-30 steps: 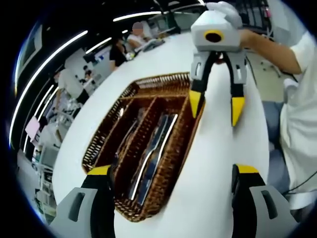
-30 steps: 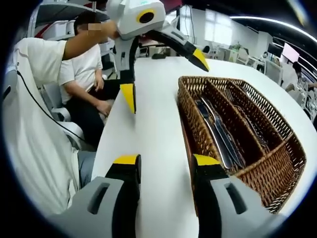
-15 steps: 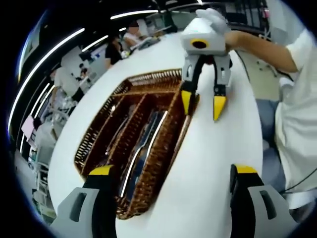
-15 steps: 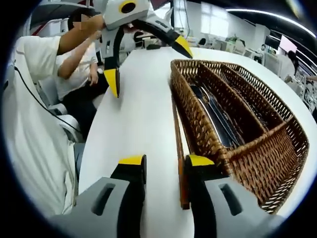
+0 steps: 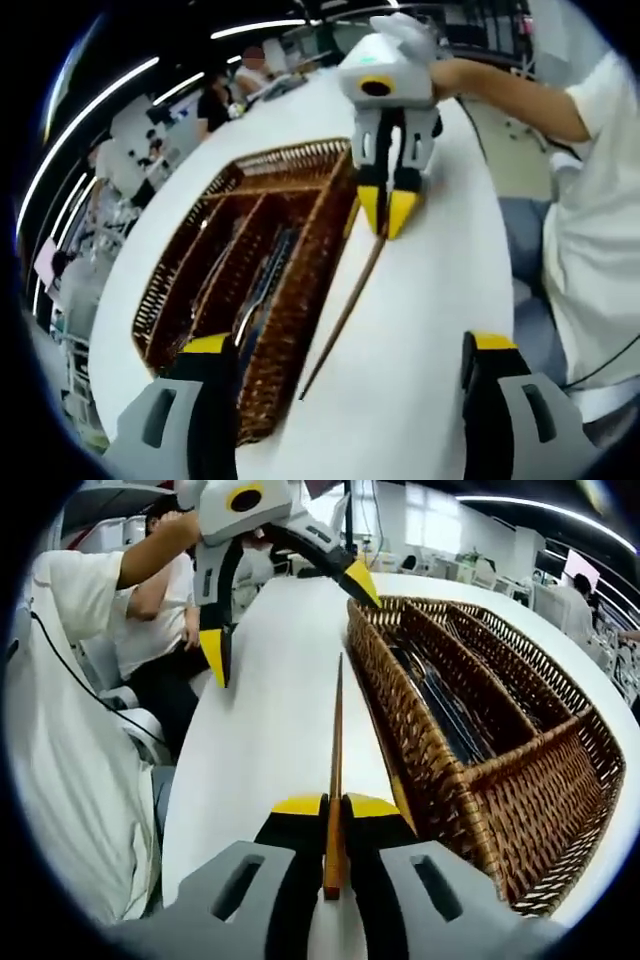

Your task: Arrange the knives, forks, and spoons in their matching storage slots by inserting each utensil handle-first until every utensil is classified and aligned in the correct compartment

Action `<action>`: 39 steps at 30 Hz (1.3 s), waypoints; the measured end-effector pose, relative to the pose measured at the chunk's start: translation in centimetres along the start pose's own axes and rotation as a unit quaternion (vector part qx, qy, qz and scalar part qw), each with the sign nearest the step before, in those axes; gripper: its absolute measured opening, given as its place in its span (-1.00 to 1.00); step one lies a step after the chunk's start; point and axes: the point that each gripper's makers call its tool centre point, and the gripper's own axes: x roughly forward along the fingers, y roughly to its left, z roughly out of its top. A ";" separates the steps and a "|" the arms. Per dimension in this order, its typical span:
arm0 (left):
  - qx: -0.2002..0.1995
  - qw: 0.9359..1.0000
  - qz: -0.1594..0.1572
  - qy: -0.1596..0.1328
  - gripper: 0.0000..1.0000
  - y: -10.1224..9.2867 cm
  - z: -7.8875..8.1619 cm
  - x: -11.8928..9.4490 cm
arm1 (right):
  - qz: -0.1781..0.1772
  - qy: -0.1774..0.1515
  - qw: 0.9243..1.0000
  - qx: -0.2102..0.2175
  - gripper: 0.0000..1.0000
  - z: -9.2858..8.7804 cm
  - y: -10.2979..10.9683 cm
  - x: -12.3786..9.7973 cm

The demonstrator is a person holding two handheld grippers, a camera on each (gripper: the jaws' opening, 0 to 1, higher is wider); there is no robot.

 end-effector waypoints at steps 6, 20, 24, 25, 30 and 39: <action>0.014 1.000 -0.013 0.007 0.82 -0.8 0.1 0.8 | 0.018 -0.032 0.999 -0.012 -0.88 2.1 2.2 -0.9; 0.033 0.999 -0.041 0.005 -0.12 -2.3 0.6 0.9 | 0.030 -0.061 0.996 -0.051 -0.88 5.9 4.3 -1.3; 0.025 0.998 -0.053 0.011 -0.32 -2.7 0.2 1.3 | 0.036 -0.063 0.996 -0.052 -0.88 6.1 4.3 -1.1; 0.022 0.998 -0.057 0.014 -0.39 -2.8 0.1 1.4 | 0.039 -0.062 0.996 -0.052 -0.88 6.1 4.4 -1.0; 0.022 0.998 -0.061 0.023 -0.57 -3.0 -0.3 1.6 | 0.046 -0.063 0.996 -0.054 -0.88 6.1 4.6 -0.9; 0.035 0.997 -0.065 0.029 -0.90 -3.6 -0.3 1.6 | 0.050 -0.059 0.996 -0.049 -0.88 5.8 4.7 -0.5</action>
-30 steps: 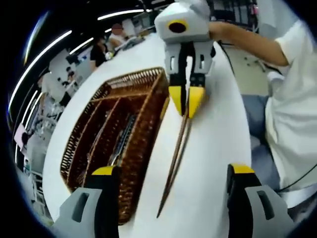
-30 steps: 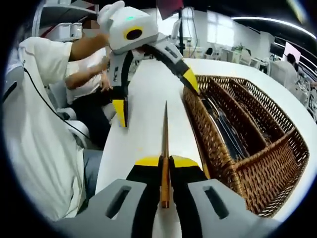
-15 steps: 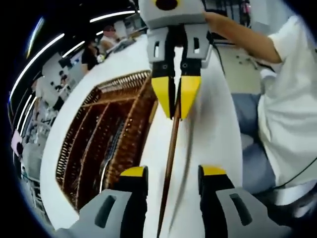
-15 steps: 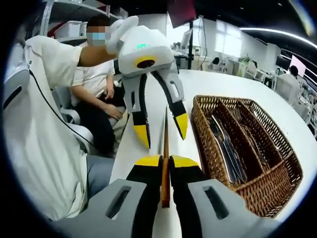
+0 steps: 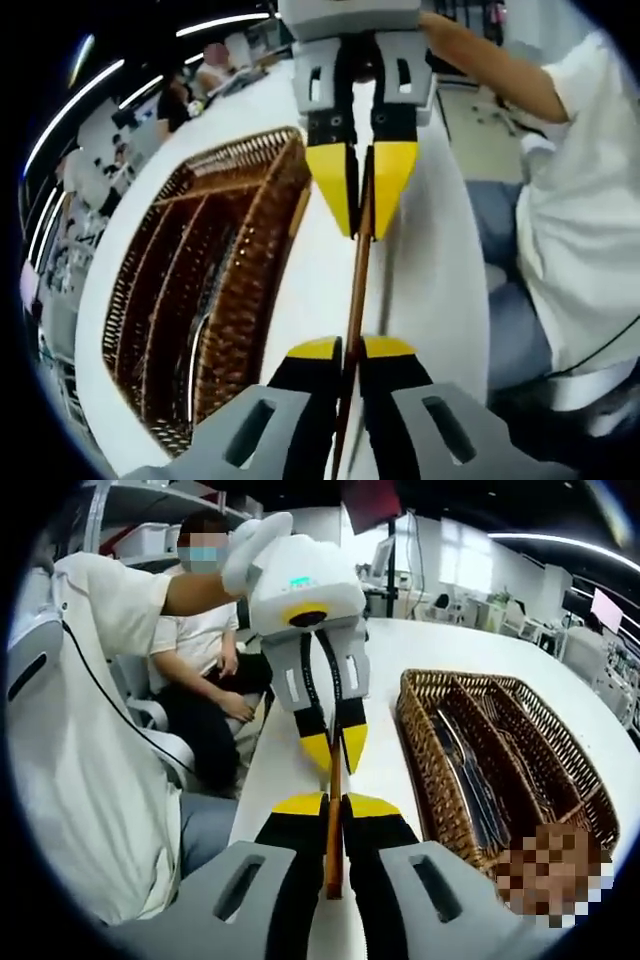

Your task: Arrange the knives, forks, and spoons in their matching storage slots by inserting each utensil handle-first until every utensil is classified and aligned in the correct compartment

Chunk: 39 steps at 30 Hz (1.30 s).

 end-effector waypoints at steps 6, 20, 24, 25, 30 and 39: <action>0.030 1.000 -0.008 -0.003 -0.94 -0.9 0.1 0.2 | 0.003 0.006 1.000 0.011 -0.87 -1.0 0.0 0.3; 0.050 0.999 -0.003 -0.013 -0.93 -1.0 0.8 0.0 | 0.004 0.044 0.999 -0.014 -0.87 -2.6 -0.2 0.8; 0.043 0.999 -0.002 -0.013 -0.93 -0.8 0.8 0.1 | -0.001 0.049 0.998 -0.029 -0.88 -2.6 -0.6 0.7; 0.045 0.999 -0.002 -0.016 -0.93 -0.7 0.9 0.1 | -0.001 0.050 0.998 -0.031 -0.88 -2.6 -0.6 0.6; 0.020 1.000 -0.004 -0.016 -0.71 -0.7 0.8 0.0 | -0.004 0.049 0.998 -0.033 -0.88 -2.2 -0.5 0.0; -0.002 0.999 0.023 -0.033 -0.03 0.5 0.6 -0.6 | -0.020 0.045 0.998 -0.032 -0.88 -2.4 -1.0 -1.8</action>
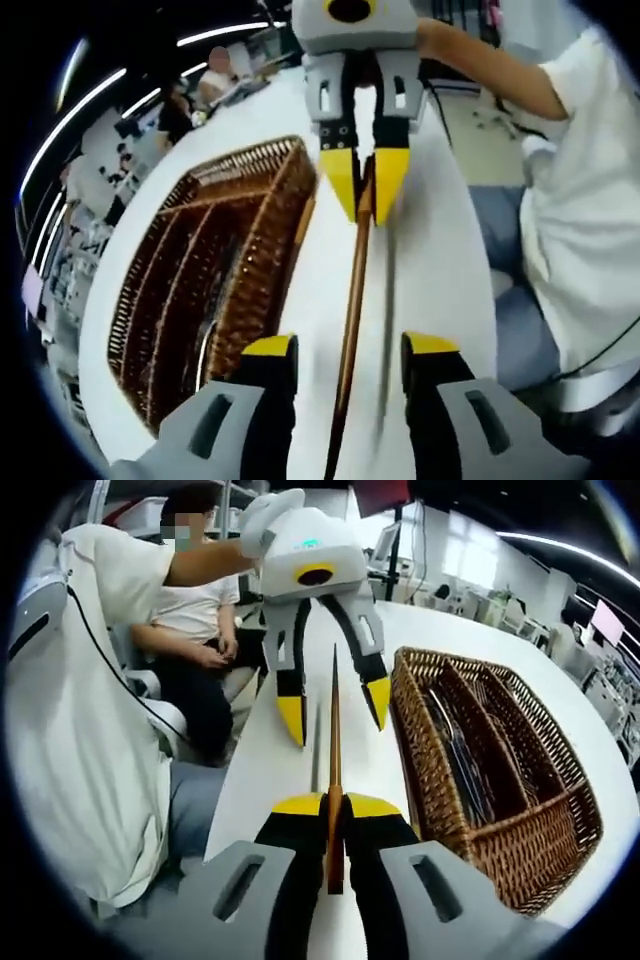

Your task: Arrange the knives, forks, and spoons in their matching storage slots by inserting each utensil handle-first until every utensil is classified and aligned in the correct compartment

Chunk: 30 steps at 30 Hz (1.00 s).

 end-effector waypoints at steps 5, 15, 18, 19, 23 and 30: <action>-0.033 0.999 0.010 -0.028 0.37 0.8 0.5 -0.6 | -0.008 -0.004 1.000 0.000 -0.88 0.1 0.0 -0.9; -0.038 0.995 0.063 -0.063 0.88 3.4 0.8 -2.0 | -0.033 -0.011 0.999 0.009 -0.88 0.1 -1.2 -2.1; -0.045 0.992 0.089 -0.071 0.99 3.9 1.0 -2.6 | -0.042 -0.014 0.999 0.013 -0.88 0.1 -0.9 -2.5; -0.045 0.992 0.092 -0.073 0.99 4.0 1.0 -2.7 | -0.045 -0.014 0.999 0.013 -0.88 0.1 -0.8 -2.6; -0.053 0.989 0.111 -0.085 0.99 5.0 1.2 -3.2 | -0.055 -0.015 0.998 0.018 -0.88 0.0 -1.0 -3.0; -0.054 0.982 0.160 -0.089 0.99 7.1 0.7 -3.9 | -0.088 -0.014 0.995 0.038 -0.88 -1.0 -2.4 -4.0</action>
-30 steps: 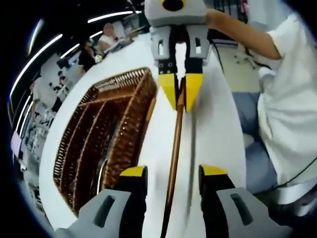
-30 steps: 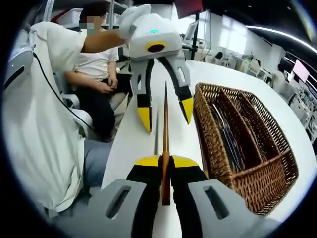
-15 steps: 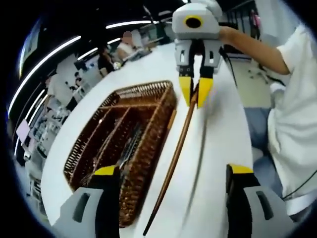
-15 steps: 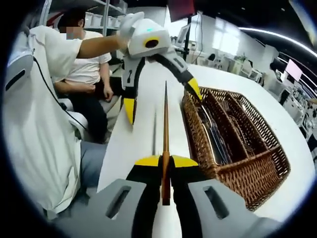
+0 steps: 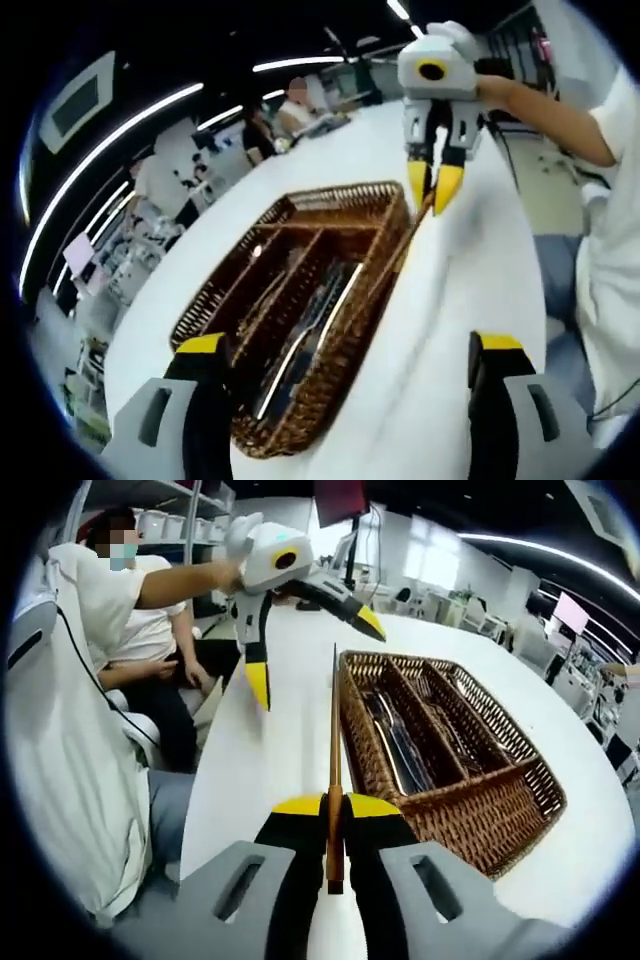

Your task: Arrange the knives, forks, and spoons in their matching storage slots by inserting each utensil handle-first until every utensil is classified and aligned in the correct compartment

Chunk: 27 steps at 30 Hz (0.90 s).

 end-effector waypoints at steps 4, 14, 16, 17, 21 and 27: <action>-0.010 1.000 0.010 -0.007 0.99 0.8 0.0 0.0 | -0.010 0.001 1.000 0.011 -0.88 -0.4 -0.6 -0.3; -0.020 1.000 0.007 -0.010 0.99 0.6 -0.5 0.3 | -0.098 -0.034 0.993 0.056 -0.88 -0.3 -4.7 -2.3; -0.013 1.000 0.009 -0.011 0.99 0.5 -0.6 0.4 | -0.113 -0.037 0.991 0.070 -0.88 -0.5 -5.4 -2.5; -0.016 1.000 0.009 -0.010 0.99 0.4 -0.7 0.4 | -0.119 -0.034 0.989 0.080 -0.88 -0.7 -5.7 -2.5; -0.019 1.000 0.004 -0.009 0.99 -0.1 -0.9 0.6 | -0.132 -0.032 0.986 0.093 -0.88 -1.1 -6.3 -2.6; -0.023 1.000 0.005 -0.014 0.99 0.0 -0.7 0.5 | -0.150 -0.038 0.982 0.108 -0.88 -1.3 -6.9 -2.8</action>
